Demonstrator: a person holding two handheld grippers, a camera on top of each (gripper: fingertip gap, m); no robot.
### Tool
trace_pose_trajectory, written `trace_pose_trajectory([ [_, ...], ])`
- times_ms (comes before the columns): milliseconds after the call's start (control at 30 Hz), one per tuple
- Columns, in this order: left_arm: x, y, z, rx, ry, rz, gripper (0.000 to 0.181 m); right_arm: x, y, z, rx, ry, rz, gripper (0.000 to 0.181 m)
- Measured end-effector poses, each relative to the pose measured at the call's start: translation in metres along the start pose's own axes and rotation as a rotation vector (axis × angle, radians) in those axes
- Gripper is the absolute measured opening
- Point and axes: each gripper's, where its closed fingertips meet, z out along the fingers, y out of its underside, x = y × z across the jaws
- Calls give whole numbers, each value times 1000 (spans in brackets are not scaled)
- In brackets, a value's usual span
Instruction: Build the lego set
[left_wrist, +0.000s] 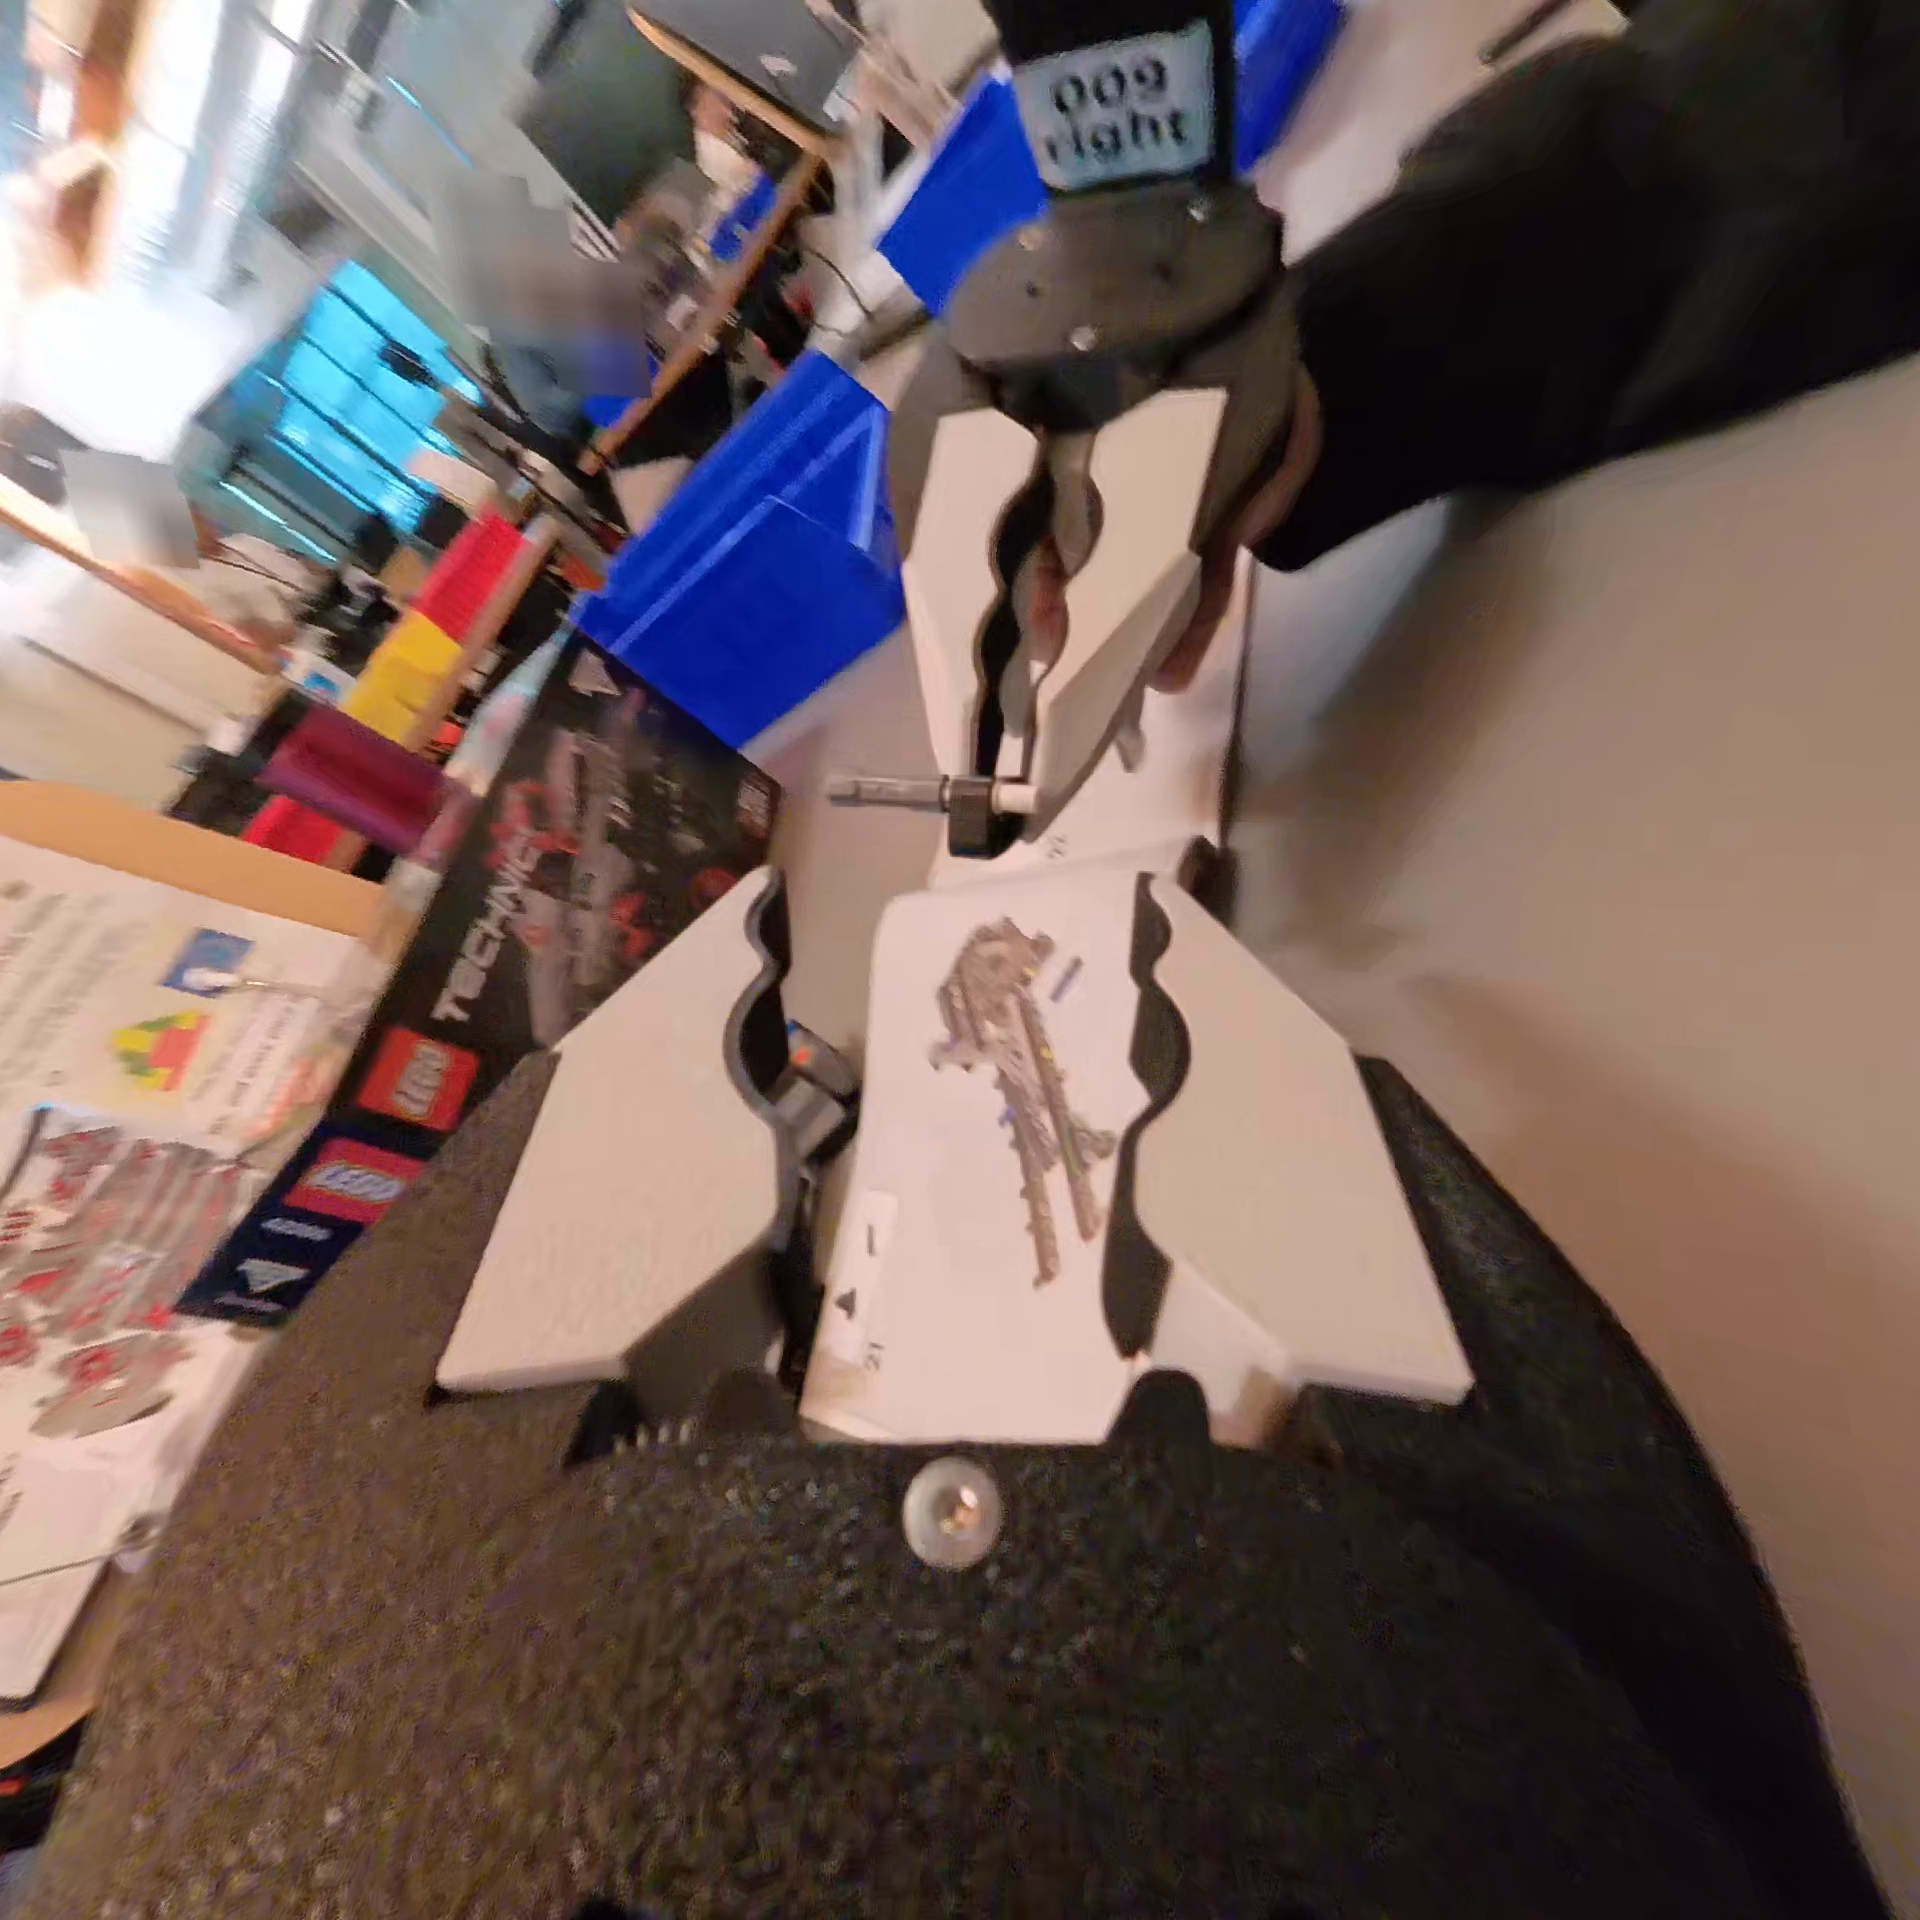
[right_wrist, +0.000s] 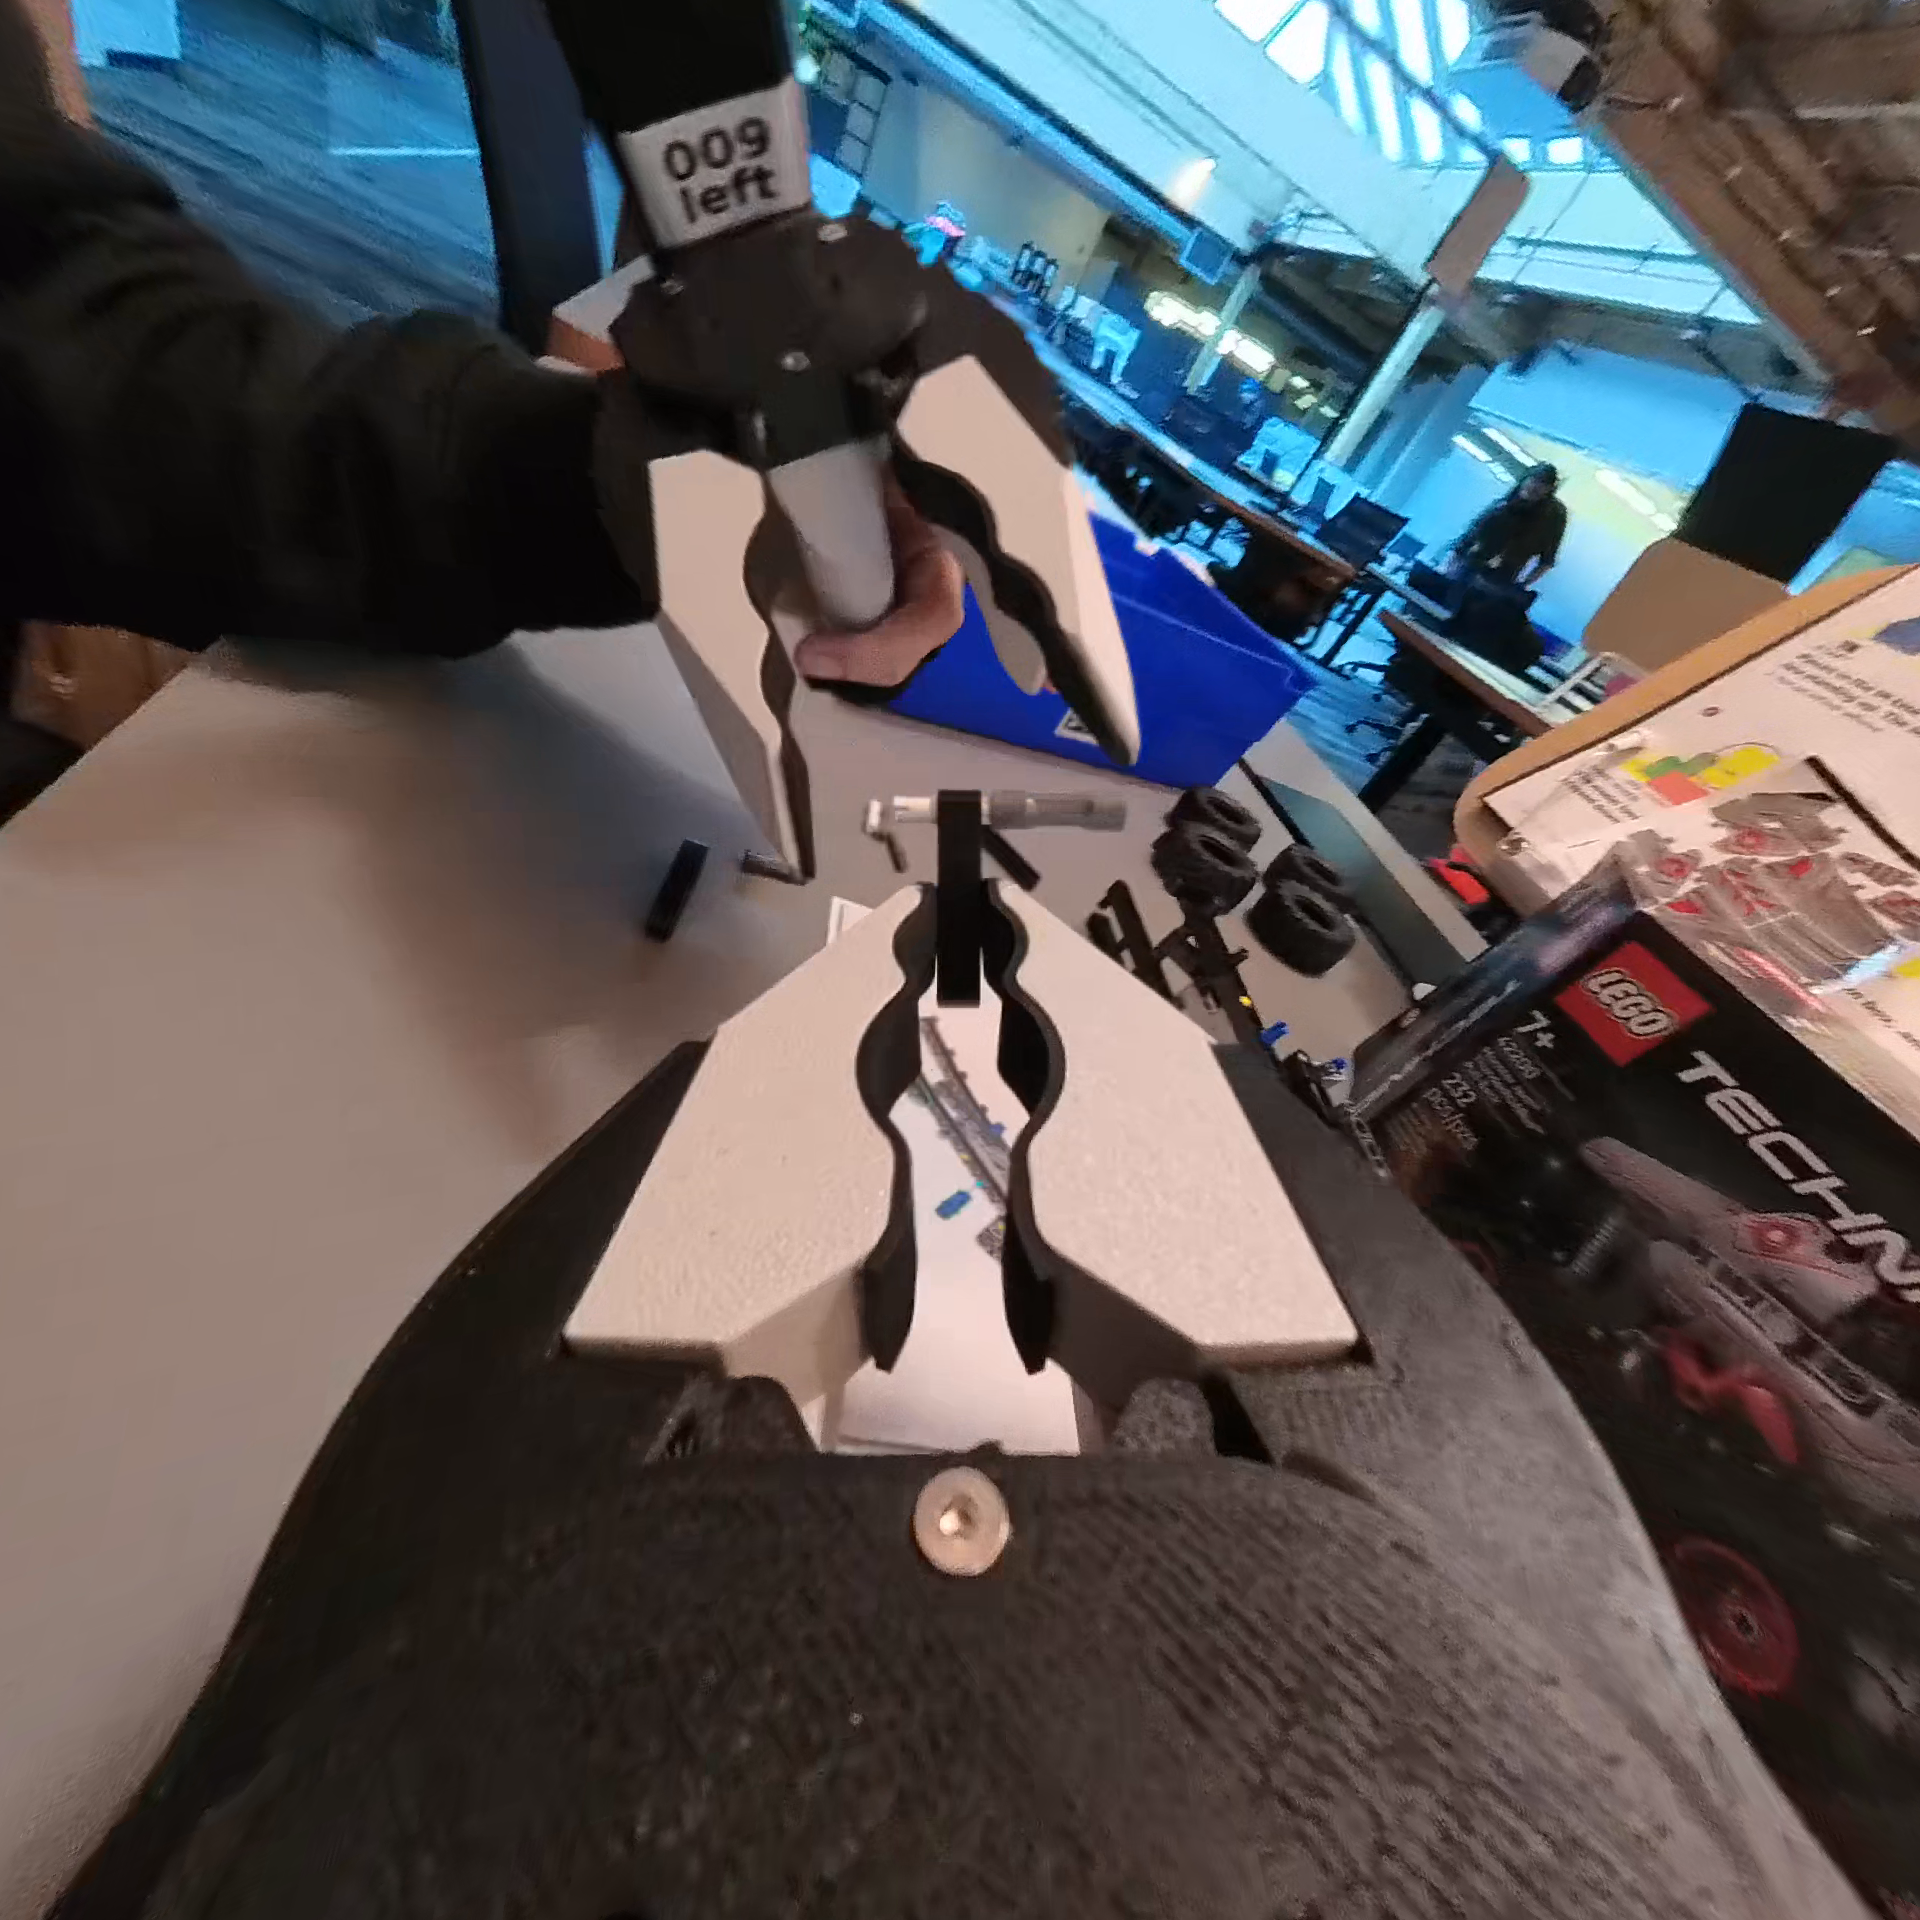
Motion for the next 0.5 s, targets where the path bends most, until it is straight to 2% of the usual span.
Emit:
trace_pose_trajectory([
  [67,10,1,3,-8,54,-8,60,-6,2,2,-12,-27,-18,5],
  [233,17,4,10,-45,78,-17,56,-22,7,8,-49,-94,-73,6],
  [300,19,5,10,-50,92,-26,44,-23,7,10,-54,-95,-84,6],
  [500,19,8,11,-62,89,-20,44,-24,10,10,-75,-91,-98,6],
])
